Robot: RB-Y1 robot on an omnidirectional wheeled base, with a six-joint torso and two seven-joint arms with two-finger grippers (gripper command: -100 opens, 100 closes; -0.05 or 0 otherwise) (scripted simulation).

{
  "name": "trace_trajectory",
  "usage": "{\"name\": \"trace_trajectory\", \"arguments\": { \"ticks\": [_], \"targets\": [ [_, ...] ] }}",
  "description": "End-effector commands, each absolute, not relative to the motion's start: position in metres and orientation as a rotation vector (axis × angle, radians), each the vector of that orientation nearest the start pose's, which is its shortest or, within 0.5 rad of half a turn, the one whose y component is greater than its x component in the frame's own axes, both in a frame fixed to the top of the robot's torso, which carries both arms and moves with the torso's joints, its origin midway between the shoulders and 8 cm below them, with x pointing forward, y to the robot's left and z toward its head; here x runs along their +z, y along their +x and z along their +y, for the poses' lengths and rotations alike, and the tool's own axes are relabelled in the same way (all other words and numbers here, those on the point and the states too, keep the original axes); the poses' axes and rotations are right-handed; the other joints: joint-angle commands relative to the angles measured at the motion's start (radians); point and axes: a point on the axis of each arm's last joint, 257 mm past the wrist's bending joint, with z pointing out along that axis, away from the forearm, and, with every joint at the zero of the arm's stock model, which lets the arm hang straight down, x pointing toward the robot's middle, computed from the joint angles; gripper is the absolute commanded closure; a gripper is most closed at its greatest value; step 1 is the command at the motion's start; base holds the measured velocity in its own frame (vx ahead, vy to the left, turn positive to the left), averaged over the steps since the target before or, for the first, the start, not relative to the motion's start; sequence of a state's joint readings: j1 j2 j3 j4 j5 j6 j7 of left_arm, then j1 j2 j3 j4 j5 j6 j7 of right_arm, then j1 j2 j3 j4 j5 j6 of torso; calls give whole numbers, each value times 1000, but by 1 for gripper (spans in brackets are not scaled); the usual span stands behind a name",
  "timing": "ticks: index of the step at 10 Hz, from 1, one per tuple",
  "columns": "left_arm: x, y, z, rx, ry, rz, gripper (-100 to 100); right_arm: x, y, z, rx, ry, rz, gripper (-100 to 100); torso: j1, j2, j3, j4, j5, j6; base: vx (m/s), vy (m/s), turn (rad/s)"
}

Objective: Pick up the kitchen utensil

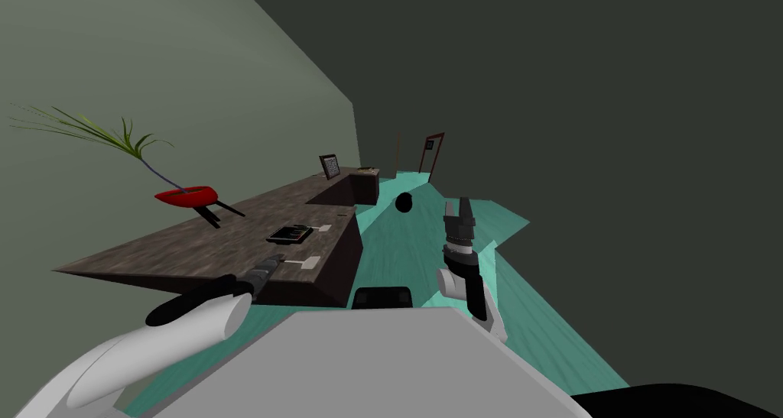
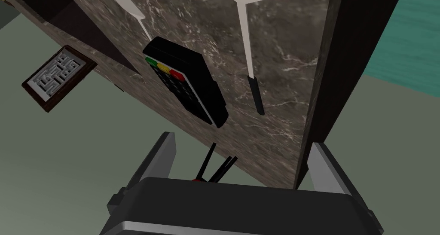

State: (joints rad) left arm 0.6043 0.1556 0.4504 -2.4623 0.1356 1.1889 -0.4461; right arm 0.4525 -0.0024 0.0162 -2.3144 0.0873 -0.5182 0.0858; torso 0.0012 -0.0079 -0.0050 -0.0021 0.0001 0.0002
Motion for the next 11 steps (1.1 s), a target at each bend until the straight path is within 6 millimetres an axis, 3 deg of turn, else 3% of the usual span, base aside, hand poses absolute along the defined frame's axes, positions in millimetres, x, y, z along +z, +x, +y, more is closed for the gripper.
{"name": "trace_trajectory", "arguments": {
  "ticks": [1, 11],
  "targets": [
    [-263, 234, 486, 14, -1561, 1731, -100, 57, 338, -255, 1219, 496, 613, 0, 0, 0, 0, 0, 0, 0, 45, -2, -2],
    [-314, 160, 477, 147, -1785, 1924, -100, 57, 338, -255, 1219, 496, 613, 0, 1, 2, 1, 0, 0, 0, 113, 9, 25]
  ]
}}
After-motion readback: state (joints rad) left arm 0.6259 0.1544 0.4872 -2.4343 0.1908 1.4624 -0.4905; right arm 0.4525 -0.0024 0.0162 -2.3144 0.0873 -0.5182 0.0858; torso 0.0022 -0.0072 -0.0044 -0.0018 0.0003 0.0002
